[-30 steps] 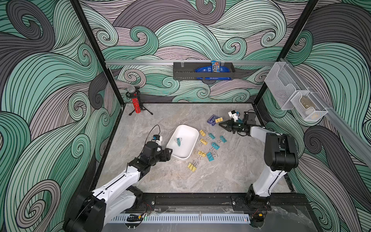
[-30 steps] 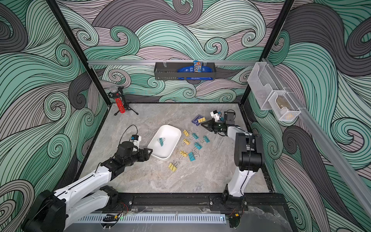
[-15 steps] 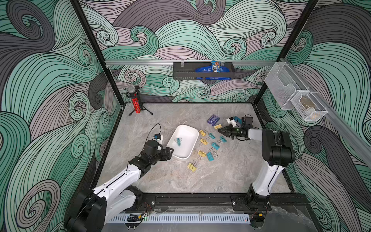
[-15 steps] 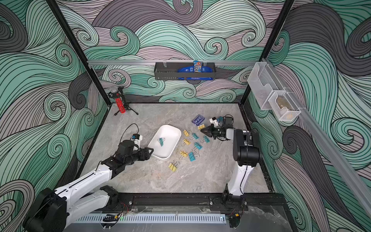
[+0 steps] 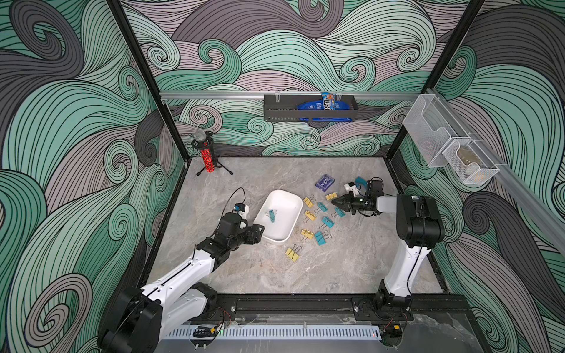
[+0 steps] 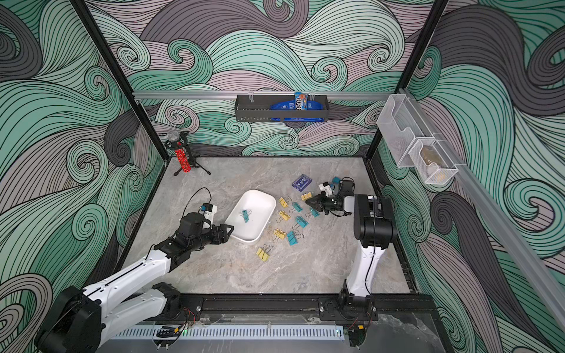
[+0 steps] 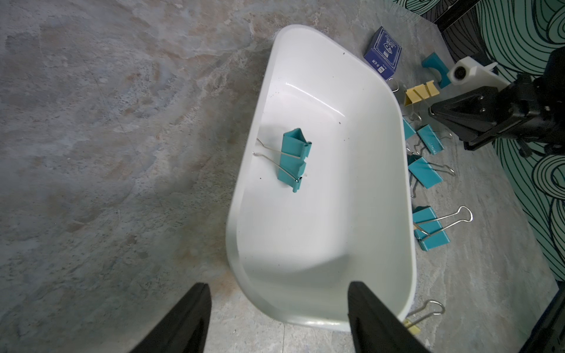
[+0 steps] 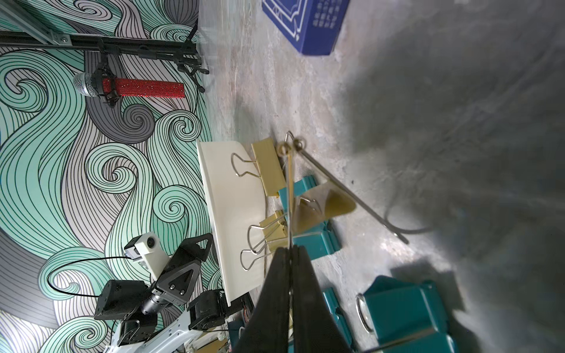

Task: Take out the binder clips from the storage box
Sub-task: Place the binder clip at the center of the board.

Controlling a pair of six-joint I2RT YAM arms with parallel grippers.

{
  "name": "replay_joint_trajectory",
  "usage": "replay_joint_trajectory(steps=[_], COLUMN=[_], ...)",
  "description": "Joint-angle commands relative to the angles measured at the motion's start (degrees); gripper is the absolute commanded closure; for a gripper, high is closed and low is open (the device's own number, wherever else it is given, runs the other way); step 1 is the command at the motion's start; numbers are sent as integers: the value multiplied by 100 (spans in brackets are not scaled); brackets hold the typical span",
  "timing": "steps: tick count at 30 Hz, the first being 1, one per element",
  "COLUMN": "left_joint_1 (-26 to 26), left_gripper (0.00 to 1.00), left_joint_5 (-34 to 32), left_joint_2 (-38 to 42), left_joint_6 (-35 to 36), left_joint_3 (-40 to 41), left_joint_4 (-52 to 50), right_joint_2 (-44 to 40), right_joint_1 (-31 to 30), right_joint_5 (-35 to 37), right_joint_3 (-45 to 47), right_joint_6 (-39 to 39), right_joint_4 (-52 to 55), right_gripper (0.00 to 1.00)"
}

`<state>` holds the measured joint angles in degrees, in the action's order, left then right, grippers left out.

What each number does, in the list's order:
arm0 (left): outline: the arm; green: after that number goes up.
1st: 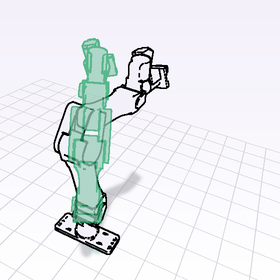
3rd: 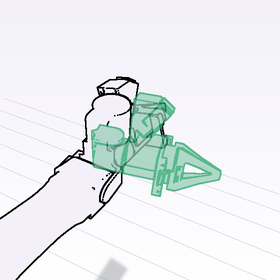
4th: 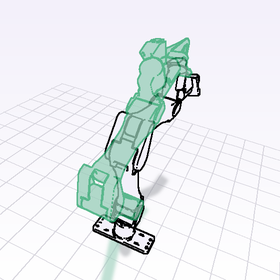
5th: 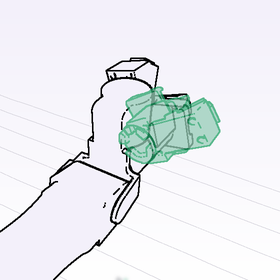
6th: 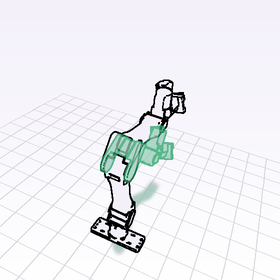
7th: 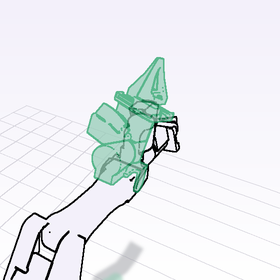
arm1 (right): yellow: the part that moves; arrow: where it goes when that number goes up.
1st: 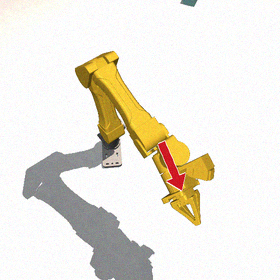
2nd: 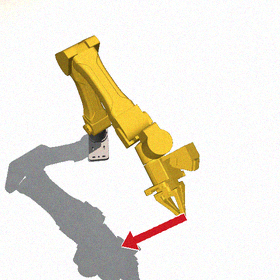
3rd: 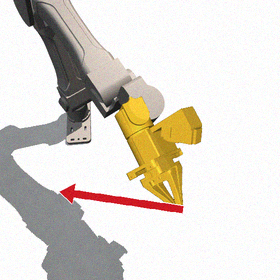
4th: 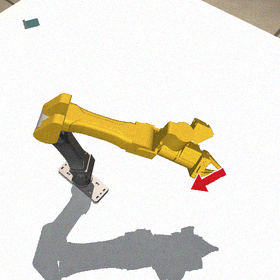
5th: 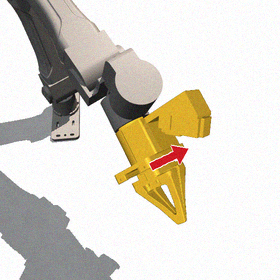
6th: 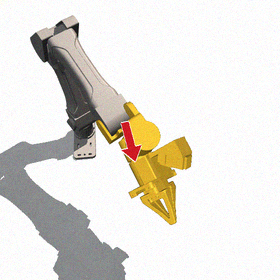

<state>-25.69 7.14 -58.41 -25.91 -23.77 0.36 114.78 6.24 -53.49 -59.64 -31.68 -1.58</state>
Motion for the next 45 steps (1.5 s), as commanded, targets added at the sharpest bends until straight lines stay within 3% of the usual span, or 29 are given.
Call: replay_joint_trajectory(steps=[1, 17, 29, 40, 45], left_joint_1=[-31, -31, -27, -20, -20], left_gripper=[27, 26, 27, 26, 26], left_joint_5=[60, -12, -36, -54, -98], left_joint_2=[-12, -12, -15, -25, -38], left_joint_6=[85, 75, 96, 119, 159], left_joint_3=[-171, -127, -146, -156, -209], left_joint_4=[-80, -89, -89, -104, -158], right_joint_2=[135, 200, -265, -1613, -2391], right_joint_1=[60, 117, 197, 120, -487], right_joint_5=[6, 137, 899, 1955, 2750], right_joint_3=[-110, -340, -285, 71, 138], right_joint_6=[57, 30, 661, 1252, 1806], right_joint_4=[30, 36, 780, 1318, 1710], right_gripper=[88, 75, 64, 60, 59])
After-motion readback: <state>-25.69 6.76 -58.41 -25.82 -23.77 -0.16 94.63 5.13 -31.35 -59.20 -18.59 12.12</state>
